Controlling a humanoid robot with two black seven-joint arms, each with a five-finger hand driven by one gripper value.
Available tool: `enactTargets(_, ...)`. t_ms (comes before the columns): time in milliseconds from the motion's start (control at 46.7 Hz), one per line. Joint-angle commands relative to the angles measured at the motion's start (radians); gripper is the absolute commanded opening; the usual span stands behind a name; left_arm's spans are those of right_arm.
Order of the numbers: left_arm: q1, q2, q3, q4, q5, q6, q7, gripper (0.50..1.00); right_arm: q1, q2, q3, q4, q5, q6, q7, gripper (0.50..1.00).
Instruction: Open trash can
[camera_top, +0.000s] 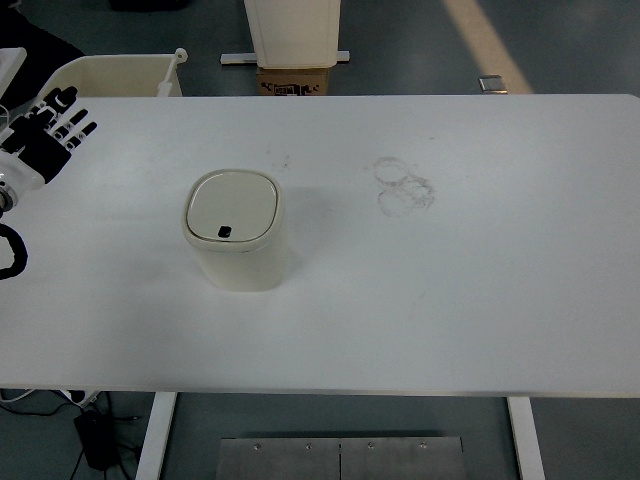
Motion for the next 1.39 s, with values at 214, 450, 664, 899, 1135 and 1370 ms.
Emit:
enactTargets(214,-0.353,0.081,0.369,-0.103,0.021,0.005,0.059,1.0,0.001,0.0,-0.002,0.0,0.0,0.0,0.0,0.991)
enactTargets(450,-0.58,0.084,0.585,-0.156,0.037,-0.001,0.068,1.0,0.001,0.0,-0.002,0.0,0.0,0.0,0.0,0.991)
enactTargets(664,-0.707,0.081,0.608,-0.161,0.135,-0.018,0.088,1.0,0.001,0.0,-0.002,0.0,0.0,0.0,0.0,0.991)
enactTargets(899,-0.792,0.065,0.668,-0.21,0.317,-0.064,0.123,1.0,0.001,0.0,-0.002,0.0,0.0,0.0,0.0,0.991)
enactTargets(1135,-0.911,0.065,0.869,-0.316,0.446,-0.16,0.145,1.0,0.003,0.0,0.0,0.0,0.0,0.0,0.0,0.991)
enactTargets(1370,-1.029,0.062,0.996,-0.403,0.479,-0.252,0.145,1.0,0.003,0.0,-0.002,0.0,0.0,0.0,0.0,0.991)
